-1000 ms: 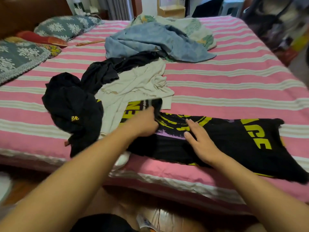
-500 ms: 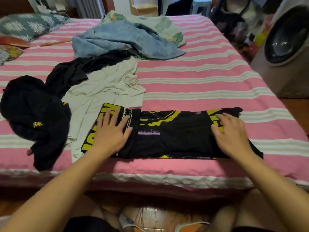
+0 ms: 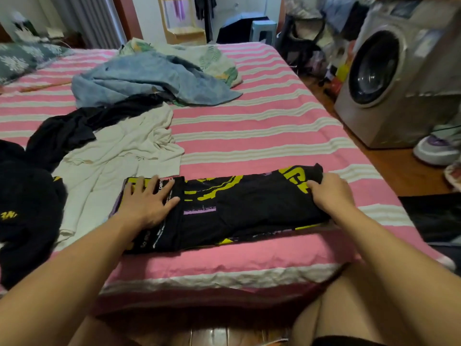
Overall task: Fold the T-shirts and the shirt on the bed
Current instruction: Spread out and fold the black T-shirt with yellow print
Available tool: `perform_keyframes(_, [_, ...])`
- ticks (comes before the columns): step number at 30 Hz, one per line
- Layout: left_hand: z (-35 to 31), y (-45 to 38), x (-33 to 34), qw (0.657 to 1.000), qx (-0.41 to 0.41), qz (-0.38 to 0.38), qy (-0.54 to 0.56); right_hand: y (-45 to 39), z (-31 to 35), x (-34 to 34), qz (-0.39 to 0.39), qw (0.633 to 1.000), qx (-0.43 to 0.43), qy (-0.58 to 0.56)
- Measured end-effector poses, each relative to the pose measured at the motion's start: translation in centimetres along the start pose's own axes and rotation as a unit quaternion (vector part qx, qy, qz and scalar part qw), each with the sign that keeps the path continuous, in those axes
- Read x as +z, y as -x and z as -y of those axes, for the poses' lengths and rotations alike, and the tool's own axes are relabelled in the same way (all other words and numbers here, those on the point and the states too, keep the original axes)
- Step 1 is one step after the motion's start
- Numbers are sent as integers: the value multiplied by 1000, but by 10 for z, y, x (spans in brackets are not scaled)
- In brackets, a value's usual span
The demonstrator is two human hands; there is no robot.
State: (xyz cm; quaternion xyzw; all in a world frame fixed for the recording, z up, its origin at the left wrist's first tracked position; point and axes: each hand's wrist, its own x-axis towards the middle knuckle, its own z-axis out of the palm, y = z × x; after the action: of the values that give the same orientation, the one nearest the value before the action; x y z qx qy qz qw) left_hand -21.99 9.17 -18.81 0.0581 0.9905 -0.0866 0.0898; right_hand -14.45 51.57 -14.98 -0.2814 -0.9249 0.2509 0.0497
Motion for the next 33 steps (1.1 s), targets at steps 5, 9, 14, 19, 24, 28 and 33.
perform_keyframes(5, [-61,-5,3,994,34,18,99,-47,-44,-73,-16,996,-28,78])
perform_keyframes(9, [-83,-9,16,993,-14,34,114,-59,-83,-64,35,998,54,-5])
perform_keyframes(14, [-103,-11,-16,996,-11,13,88,-61,-77,-52,-27,986,159,-50])
perform_keyframes(19, [-144,24,17,991,63,-27,118,-57,-63,-58,11,989,150,2])
perform_keyframes(24, [-138,12,3,979,63,26,192,-41,-3,-80,96,994,-45,-18])
perform_keyframes(28, [-112,30,-16,888,27,-161,430,-4,66,-73,152,969,-192,42])
perform_keyframes(33, [-81,63,6,964,-62,-109,233,28,99,-6,301,921,-241,53])
